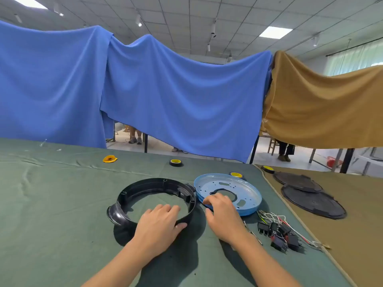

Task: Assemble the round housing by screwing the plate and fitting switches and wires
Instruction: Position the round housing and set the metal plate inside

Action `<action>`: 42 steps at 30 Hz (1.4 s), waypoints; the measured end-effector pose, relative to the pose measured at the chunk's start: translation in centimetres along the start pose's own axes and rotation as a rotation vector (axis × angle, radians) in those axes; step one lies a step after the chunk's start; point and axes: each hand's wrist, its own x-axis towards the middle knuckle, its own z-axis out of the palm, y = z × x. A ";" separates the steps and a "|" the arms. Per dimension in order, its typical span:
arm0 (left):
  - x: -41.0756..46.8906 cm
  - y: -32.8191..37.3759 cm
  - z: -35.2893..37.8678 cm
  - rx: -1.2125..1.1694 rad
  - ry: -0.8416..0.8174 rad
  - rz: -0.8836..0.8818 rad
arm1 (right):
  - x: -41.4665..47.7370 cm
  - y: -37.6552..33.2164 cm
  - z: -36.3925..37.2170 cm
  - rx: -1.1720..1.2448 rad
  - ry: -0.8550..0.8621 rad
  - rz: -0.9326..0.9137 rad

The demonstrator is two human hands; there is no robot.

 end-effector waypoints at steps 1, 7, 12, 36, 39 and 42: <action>0.3 -0.2 0.3 -0.008 -0.007 0.001 | 0.4 0.5 0.2 -0.031 0.002 0.002; 1.4 -2.1 1.5 0.019 0.055 0.034 | 2.2 2.6 1.8 -0.206 0.004 0.004; 2.5 -4.4 2.1 0.016 0.080 0.056 | 3.1 3.8 2.7 -0.250 0.014 0.037; 2.5 -4.2 2.0 -0.071 0.128 0.045 | 6.2 -1.5 -7.1 1.074 0.279 0.155; 2.2 -4.1 2.1 -0.075 0.146 0.039 | 6.3 -1.8 -7.5 1.421 0.263 0.216; 2.1 -4.2 2.1 -0.084 0.147 0.044 | 6.3 -1.4 -7.9 1.593 0.265 0.263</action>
